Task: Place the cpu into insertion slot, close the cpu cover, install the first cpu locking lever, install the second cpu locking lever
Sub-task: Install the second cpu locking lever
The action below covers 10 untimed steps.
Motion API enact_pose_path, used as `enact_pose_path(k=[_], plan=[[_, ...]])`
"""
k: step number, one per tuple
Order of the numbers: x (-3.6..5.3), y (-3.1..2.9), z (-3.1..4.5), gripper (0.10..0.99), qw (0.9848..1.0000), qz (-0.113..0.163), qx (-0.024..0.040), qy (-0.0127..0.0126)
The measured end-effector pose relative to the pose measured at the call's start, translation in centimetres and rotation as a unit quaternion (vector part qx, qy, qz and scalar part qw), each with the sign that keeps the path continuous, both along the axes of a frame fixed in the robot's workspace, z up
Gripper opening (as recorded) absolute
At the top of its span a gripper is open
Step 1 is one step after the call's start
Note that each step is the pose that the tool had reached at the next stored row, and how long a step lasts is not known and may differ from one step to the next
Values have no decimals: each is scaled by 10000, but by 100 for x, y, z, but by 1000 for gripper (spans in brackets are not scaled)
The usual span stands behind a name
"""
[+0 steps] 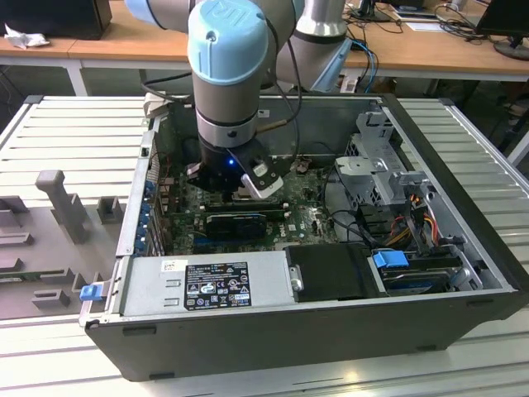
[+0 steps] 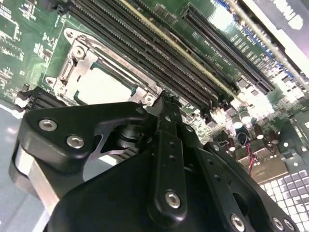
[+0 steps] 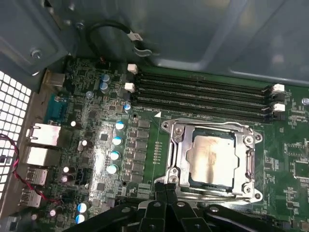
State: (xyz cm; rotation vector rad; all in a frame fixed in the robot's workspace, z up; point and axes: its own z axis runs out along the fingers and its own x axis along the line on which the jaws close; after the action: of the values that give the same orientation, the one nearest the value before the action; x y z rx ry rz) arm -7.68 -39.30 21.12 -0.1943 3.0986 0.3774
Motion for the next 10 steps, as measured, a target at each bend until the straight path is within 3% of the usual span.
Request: enact_pose_path(k=[10], plan=[[-9, -8, -150, 106, 9999, 0, 136, 0]])
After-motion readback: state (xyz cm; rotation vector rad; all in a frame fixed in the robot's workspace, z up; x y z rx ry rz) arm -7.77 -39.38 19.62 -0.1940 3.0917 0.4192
